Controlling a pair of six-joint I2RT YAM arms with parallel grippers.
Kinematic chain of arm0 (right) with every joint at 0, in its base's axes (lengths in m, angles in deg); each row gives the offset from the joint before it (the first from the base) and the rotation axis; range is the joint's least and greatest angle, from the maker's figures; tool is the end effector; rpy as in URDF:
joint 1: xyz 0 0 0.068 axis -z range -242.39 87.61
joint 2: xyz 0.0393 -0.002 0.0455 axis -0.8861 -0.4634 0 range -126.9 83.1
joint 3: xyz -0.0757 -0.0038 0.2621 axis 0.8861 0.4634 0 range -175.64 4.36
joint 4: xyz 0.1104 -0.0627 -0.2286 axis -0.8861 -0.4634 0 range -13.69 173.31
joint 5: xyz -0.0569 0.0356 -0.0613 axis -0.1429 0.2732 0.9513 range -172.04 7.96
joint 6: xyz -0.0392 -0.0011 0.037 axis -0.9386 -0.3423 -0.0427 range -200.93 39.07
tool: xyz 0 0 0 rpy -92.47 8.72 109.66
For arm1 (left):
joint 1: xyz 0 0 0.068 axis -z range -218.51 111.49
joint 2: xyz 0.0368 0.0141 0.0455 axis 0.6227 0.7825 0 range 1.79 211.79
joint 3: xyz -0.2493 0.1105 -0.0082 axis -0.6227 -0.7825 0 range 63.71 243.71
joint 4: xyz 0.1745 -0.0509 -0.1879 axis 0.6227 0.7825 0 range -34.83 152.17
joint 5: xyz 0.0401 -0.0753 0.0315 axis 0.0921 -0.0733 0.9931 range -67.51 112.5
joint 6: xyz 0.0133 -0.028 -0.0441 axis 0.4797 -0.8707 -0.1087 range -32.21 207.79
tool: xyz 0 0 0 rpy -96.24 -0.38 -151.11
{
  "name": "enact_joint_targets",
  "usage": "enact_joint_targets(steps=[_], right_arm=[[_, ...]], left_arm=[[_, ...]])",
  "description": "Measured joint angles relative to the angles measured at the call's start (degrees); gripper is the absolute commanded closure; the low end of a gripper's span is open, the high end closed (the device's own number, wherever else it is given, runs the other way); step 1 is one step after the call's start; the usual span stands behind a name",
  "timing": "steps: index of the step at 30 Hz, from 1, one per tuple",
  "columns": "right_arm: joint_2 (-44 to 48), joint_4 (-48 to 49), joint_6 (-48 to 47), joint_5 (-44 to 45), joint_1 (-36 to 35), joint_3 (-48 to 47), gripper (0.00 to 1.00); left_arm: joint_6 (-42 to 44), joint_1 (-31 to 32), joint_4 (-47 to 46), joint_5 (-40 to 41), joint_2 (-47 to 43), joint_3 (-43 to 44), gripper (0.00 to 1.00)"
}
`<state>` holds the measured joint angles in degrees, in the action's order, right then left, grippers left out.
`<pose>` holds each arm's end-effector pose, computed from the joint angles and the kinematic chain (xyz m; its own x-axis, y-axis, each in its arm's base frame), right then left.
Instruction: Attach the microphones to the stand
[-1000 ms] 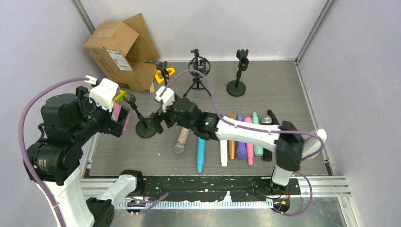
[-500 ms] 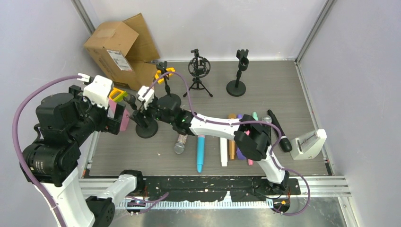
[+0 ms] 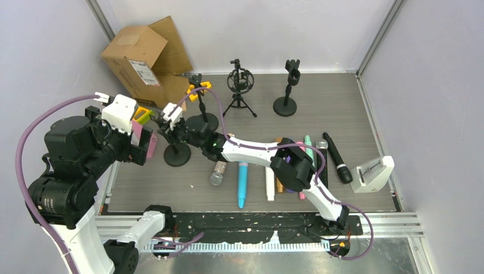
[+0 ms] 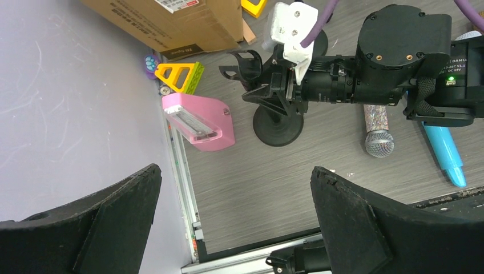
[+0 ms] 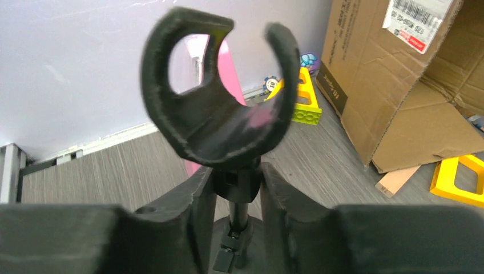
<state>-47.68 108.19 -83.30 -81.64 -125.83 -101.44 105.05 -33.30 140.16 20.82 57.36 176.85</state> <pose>0.2460 0.4913 0.2641 0.0361 -0.0202 -0.9991 -0.8905 0.4531 -0.0413 0.0485 -0.0054 0.5197 -0.4035 0.3347 -0.8516 0.2475 0.9359 0.2506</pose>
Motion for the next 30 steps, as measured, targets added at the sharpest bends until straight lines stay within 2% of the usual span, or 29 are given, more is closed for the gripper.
enact_joint_targets(steps=[1,3,9,21,30], right_arm=[[0.0,0.28,-0.13,0.02,0.11,0.09,0.77],[0.2,1.7,-0.07,0.33,0.31,1.16,0.84],[3.56,4.52,-0.11,-0.92,0.57,6.86,0.93],[15.87,0.83,2.38,-9.92,1.77,20.65,0.95],[23.78,-2.4,1.75,-11.96,0.46,29.05,0.95]], left_arm=[[0.0,0.0,-0.09,-0.07,-0.15,0.0,0.0],[0.0,0.0,-0.42,-0.13,-0.2,0.0,0.0],[-0.09,0.0,-1.66,-0.13,-0.33,-0.87,0.0],[-0.11,0.0,-2.25,-0.11,-1.68,-2.21,0.0],[-0.13,0.0,-3.67,-0.15,-2.38,-4.35,0.0]])
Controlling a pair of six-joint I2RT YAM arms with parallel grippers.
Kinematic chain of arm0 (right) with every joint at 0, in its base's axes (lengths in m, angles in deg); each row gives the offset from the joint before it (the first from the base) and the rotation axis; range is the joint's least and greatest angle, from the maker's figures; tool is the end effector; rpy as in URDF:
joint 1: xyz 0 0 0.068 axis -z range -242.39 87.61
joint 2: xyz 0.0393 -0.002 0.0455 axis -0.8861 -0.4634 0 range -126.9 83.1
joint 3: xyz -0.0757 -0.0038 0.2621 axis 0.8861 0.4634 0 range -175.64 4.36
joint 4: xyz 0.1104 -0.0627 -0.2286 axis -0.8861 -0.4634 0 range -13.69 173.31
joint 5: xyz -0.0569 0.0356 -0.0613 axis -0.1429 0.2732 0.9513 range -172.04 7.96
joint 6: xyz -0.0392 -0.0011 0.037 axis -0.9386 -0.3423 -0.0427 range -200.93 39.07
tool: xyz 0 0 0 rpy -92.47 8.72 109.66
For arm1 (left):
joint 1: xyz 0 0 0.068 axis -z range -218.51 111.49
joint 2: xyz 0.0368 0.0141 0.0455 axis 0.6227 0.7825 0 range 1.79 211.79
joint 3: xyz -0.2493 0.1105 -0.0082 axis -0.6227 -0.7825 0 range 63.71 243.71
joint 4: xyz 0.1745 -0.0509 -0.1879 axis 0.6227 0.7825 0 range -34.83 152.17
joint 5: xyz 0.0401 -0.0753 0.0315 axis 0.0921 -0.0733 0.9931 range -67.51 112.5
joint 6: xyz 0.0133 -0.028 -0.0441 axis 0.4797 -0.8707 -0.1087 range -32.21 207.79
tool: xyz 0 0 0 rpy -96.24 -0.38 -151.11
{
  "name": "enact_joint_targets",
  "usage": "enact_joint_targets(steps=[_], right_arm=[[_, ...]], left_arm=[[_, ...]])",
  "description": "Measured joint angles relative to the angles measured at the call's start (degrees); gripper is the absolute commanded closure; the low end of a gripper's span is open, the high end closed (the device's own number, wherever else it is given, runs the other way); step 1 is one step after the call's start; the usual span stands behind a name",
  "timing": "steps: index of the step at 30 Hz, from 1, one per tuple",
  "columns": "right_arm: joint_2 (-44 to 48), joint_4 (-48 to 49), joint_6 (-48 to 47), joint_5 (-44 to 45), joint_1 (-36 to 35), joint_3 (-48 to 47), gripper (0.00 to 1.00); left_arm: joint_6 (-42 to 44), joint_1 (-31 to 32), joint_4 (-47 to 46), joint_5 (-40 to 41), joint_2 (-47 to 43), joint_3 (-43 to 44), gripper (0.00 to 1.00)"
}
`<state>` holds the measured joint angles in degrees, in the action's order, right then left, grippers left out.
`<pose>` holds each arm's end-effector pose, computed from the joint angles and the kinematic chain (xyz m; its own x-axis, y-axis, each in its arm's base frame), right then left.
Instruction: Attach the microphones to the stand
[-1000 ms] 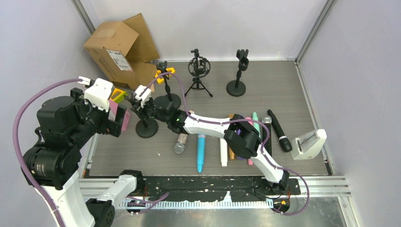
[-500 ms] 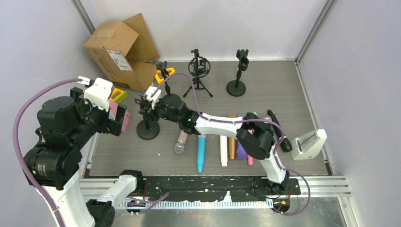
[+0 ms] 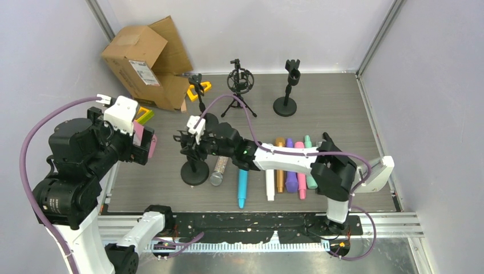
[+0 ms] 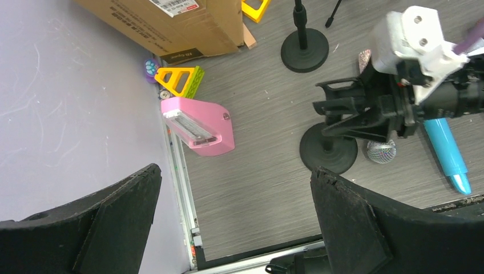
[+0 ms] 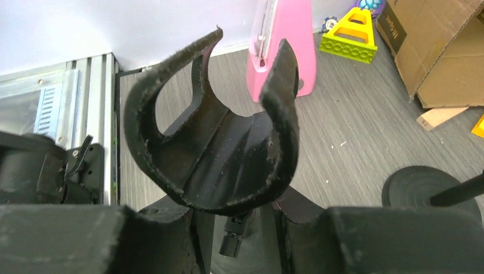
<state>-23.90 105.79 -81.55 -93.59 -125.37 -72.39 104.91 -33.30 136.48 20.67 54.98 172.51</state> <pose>0.1968 0.4014 0.2796 -0.0510 -0.1232 -0.9911 -0.9635 0.2673 0.0163 0.0491 -0.0056 0.5134 -0.3777 0.3300 -0.8651 0.2413 0.9371 0.2521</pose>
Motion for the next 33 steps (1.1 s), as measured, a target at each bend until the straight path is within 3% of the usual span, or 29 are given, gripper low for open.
enact_joint_targets(steps=[15,29,33], right_arm=[[13.38,1.05,-1.31,3.89,-5.33,15.76,0.95],[21.51,-1.42,-1.42,5.6,-6.05,22.62,0.95],[22.62,-2.78,-1.46,5.46,-6.08,23.3,0.85]], left_arm=[[0.0,0.0,-1.68,-1.46,-0.94,-5.7,0.0],[-0.11,0.0,-2.23,-3.41,-1.62,-7.37,0.0],[-0.2,0.0,-2.27,-3.82,-1.62,-7.39,0.0]])
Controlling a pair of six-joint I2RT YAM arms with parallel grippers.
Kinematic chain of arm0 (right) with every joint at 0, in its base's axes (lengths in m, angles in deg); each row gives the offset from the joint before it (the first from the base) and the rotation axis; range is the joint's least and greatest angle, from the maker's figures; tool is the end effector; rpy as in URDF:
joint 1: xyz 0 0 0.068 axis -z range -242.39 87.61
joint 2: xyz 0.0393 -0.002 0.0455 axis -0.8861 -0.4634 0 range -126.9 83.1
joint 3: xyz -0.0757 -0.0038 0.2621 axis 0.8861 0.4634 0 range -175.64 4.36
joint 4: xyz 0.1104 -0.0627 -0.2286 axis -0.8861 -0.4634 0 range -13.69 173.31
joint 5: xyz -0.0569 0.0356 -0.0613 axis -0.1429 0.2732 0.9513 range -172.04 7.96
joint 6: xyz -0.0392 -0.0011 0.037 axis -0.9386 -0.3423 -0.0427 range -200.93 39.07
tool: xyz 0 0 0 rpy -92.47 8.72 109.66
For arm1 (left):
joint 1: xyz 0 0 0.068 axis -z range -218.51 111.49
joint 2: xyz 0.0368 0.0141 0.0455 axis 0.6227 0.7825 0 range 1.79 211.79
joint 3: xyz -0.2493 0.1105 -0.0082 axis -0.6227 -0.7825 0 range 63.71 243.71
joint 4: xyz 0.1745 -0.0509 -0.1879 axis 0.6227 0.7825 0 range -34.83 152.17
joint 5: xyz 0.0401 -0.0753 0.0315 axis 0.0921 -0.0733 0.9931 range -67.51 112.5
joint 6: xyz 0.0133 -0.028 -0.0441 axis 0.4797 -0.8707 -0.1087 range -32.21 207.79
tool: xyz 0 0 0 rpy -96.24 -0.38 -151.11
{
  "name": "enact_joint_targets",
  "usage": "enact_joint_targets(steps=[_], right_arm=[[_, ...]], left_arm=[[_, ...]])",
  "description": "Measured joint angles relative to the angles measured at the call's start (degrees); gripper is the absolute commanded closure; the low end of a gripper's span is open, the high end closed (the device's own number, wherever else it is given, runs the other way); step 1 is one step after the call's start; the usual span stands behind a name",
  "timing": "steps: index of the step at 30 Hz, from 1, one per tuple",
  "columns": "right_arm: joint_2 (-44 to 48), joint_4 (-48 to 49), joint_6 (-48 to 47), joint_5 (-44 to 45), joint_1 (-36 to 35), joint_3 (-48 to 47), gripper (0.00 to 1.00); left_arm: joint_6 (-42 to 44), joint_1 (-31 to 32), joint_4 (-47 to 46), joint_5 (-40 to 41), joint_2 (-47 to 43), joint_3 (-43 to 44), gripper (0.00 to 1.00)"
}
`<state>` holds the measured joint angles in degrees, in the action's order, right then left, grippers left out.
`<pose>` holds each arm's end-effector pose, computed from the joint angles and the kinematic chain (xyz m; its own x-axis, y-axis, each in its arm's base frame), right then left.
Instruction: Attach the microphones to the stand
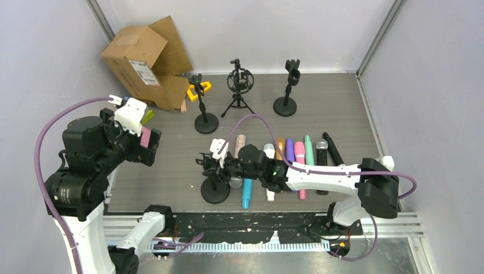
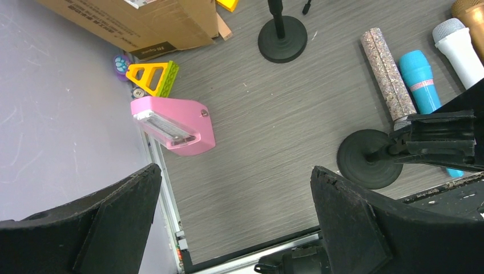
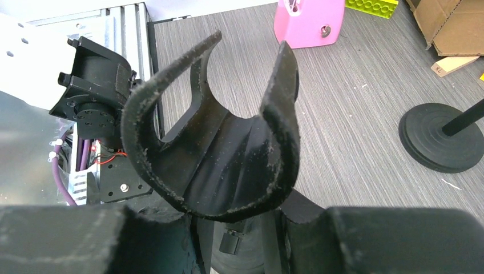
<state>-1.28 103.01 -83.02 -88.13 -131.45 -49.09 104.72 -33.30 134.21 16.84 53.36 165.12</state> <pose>0.1189 0.3212 0.2805 -0.0343 -0.1911 -0.9810 -0.9677 0.2516 -0.0152 0.0630 -0.0092 0.4928 -0.4136 0.3288 -0.8490 0.3100 0.9277 0.2082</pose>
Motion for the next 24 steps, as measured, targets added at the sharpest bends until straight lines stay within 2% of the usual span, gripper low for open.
enact_joint_targets(steps=[2,3,4,8,12,14,17,20,24], right_arm=[[0.07,-0.28,0.02,-0.02,0.0,0.0,0.65],[0.09,-0.31,0.04,-0.02,0.0,0.0,0.6],[0.09,-0.31,0.09,-0.04,0.0,0.0,0.5],[0.09,-0.87,1.66,-0.2,0.0,0.07,0.3],[0.15,-1.2,3.28,0.0,0.0,0.7,0.15],[0.74,-2.27,3.96,0.48,0.0,1.31,0.1],[3.65,-5.64,4.57,1.9,0.0,2.23,0.09],[9.16,-11.15,6.21,6.27,-0.13,2.67,0.15],[16.17,-21.57,13.42,16.26,-0.55,2.6,0.27]], left_arm=[[0.0,0.0,-0.11,-0.09,-0.02,-0.2,0.0],[-0.02,0.0,-0.22,-0.13,-0.07,-0.39,0.0],[0.0,0.0,-0.24,-0.17,-0.11,-0.57,0.0],[0.0,0.0,-0.42,-0.31,-0.11,-0.85,0.0],[0.02,0.0,-0.46,-0.46,-0.22,-1.14,0.0],[0.02,0.0,-0.5,-0.48,-0.33,-1.4,0.01],[0.22,0.0,-0.55,-0.52,-0.35,-1.9,0.0],[0.7,0.0,-0.52,-0.76,-0.33,-2.16,0.01],[1.95,0.0,-0.39,-1.73,-0.35,-2.23,0.0]])
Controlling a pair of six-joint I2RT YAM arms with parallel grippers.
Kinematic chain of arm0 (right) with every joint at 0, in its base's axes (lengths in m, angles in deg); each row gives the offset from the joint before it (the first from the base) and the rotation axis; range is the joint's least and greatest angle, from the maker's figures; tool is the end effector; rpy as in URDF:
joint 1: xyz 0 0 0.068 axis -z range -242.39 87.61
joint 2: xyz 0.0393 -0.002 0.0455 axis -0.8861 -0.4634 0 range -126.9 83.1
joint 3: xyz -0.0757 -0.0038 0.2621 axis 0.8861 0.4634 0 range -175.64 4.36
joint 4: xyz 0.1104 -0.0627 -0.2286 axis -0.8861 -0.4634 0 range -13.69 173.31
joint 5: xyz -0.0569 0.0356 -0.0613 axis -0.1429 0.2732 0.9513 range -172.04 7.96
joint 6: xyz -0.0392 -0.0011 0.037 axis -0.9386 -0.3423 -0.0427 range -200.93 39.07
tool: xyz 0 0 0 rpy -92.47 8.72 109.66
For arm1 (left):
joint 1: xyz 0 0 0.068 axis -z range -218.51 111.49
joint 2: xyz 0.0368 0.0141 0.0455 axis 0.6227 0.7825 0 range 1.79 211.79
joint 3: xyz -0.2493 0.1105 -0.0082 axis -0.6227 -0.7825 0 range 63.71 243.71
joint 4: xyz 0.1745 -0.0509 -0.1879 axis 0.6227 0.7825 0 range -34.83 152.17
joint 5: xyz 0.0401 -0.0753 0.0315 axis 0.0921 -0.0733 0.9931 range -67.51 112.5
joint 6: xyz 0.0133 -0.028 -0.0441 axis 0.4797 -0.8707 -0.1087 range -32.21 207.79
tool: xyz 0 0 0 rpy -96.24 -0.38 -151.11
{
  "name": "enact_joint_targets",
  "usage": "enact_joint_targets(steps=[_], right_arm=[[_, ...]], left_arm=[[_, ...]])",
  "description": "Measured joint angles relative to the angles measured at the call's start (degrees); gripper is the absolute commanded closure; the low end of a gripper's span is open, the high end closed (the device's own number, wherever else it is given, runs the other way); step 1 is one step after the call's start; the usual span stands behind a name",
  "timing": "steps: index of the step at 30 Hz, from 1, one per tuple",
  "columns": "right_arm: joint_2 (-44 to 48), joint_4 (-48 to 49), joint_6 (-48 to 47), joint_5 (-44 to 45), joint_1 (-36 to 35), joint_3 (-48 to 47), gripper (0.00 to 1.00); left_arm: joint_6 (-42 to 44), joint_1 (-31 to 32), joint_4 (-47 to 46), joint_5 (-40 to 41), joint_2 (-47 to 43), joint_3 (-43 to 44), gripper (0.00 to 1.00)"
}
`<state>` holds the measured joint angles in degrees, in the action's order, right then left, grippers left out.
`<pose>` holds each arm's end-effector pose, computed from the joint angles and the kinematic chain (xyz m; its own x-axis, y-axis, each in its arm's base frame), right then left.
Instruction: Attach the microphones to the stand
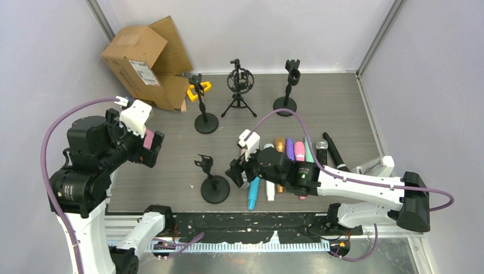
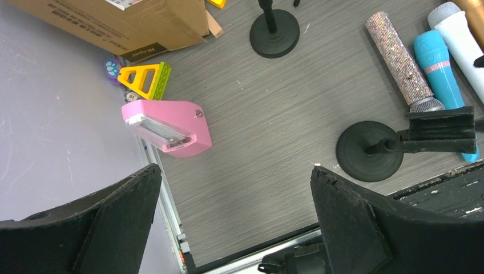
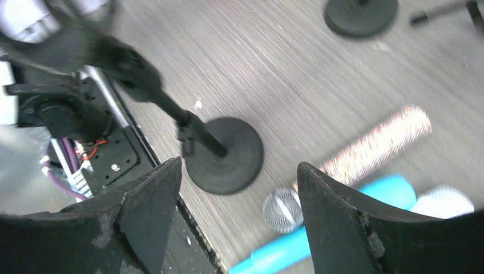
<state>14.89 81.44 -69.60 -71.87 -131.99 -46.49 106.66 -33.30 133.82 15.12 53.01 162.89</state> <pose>0.1024 0.2571 0.3069 -0.2824 -0.2044 -0.9373 -0.8249 0.5504 0.1285 0.0674 -0.0107 0.4856 -0.4164 0.3601 -0.8348 0.3537 0.9100 0.2162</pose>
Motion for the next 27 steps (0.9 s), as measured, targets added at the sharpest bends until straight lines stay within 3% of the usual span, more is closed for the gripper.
enact_joint_targets(steps=[7,13,19,27], right_arm=[[-3.98,-12.37,14.71,10.21,-0.2,3.54,0.38],[-11.56,-16.74,19.85,13.86,0.55,4.11,0.47],[-15.12,-18.56,23.17,16.2,3.61,2.6,0.48],[-19.63,-19.19,25.35,18.53,6.14,-0.07,0.4]], left_arm=[[1.77,0.0,1.01,-1.86,-0.52,-1.2,0.0],[2.64,0.0,2.56,-3.41,-2.64,-1.22,0.0],[2.91,0.0,3.56,-4.17,-4.33,-1.22,0.0],[2.86,0.0,3.72,-6.29,-4.39,-1.25,0.0]])
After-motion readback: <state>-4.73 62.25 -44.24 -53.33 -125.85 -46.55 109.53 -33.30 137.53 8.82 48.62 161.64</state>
